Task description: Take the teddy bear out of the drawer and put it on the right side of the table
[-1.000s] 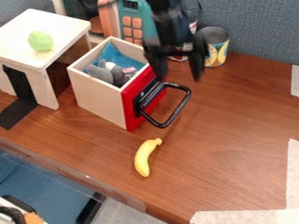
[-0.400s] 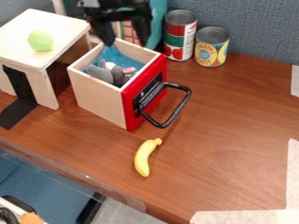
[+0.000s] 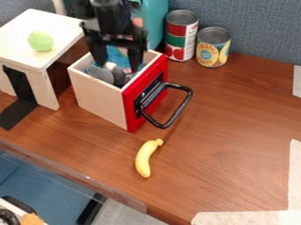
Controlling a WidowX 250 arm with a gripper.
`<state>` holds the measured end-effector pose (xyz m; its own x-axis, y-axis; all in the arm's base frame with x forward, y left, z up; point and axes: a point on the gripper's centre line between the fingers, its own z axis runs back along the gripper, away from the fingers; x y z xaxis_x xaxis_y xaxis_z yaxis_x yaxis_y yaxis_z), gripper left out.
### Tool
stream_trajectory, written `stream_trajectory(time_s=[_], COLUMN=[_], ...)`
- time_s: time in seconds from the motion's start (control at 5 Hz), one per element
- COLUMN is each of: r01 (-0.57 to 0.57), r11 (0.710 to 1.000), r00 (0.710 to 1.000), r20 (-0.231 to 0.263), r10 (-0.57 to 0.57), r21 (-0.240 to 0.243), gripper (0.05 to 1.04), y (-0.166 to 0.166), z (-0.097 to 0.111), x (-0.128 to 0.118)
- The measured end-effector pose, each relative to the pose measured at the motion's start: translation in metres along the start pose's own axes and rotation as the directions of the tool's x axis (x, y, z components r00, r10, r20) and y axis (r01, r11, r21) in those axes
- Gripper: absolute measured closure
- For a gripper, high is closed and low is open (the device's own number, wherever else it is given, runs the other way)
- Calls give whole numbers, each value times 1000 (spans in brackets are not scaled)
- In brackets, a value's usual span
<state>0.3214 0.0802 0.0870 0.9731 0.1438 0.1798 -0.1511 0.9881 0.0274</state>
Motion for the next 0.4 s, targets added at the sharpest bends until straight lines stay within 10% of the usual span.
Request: stream_trajectory(time_s=[0.4], r01=[28], r11=[994], r00=[999], r20=[-37], r10=[-25], r21=[106], gripper=[84], y=[7], z=[-26], x=[7])
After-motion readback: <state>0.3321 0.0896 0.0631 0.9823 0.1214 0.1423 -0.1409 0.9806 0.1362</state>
